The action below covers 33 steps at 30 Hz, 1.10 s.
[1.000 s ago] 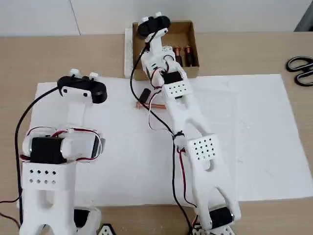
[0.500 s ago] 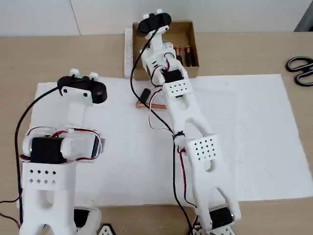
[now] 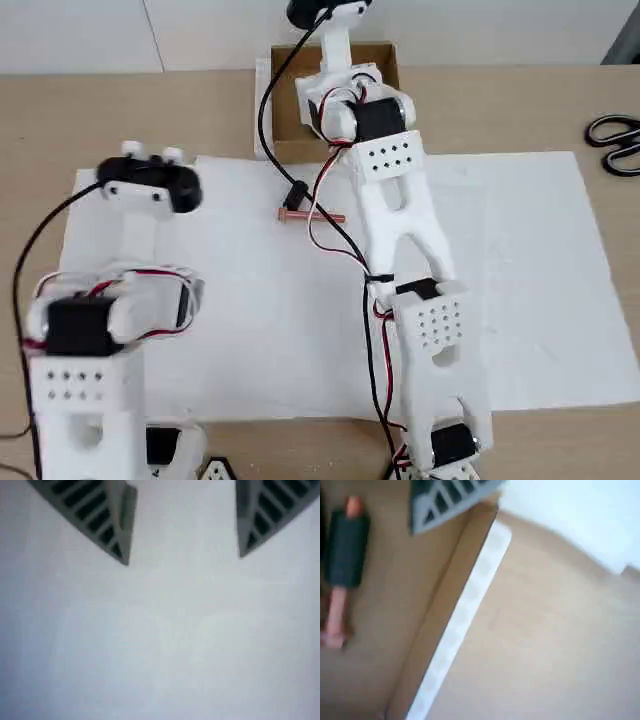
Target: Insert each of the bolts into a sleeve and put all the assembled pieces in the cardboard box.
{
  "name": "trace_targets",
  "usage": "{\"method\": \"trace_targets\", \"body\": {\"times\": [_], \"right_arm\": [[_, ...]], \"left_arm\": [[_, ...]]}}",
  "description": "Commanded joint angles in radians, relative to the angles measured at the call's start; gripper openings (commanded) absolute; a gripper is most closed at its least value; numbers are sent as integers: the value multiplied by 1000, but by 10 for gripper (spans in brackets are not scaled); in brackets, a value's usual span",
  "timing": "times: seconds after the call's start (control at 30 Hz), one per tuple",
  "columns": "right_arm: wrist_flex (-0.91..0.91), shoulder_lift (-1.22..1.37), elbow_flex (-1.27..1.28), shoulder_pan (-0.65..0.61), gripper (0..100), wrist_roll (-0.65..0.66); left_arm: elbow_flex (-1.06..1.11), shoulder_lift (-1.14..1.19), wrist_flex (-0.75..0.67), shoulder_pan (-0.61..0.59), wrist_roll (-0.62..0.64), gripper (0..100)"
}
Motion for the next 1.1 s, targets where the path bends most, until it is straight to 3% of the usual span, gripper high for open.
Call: {"method": "trace_targets", "body": {"times": [0.0,0.1,0.23,0.5,0.73,1.07], "right_arm": [[174,-110,-54,-13,173,-68],[305,-111,-49,-24,173,-127],[340,-111,-49,-48,173,-250],[268,-13,-46,-101,173,-299],[170,142,-48,-102,173,-437],[143,239,-48,-107,173,-445]], "left_arm": [[-12,-117,-6,-109,-2,134],[-5,-218,-21,-219,-5,134],[22,-339,-38,-301,-6,135],[134,-519,-83,-311,-9,137],[156,-566,-89,-311,-9,137],[171,-563,-103,-310,-9,137]]}}
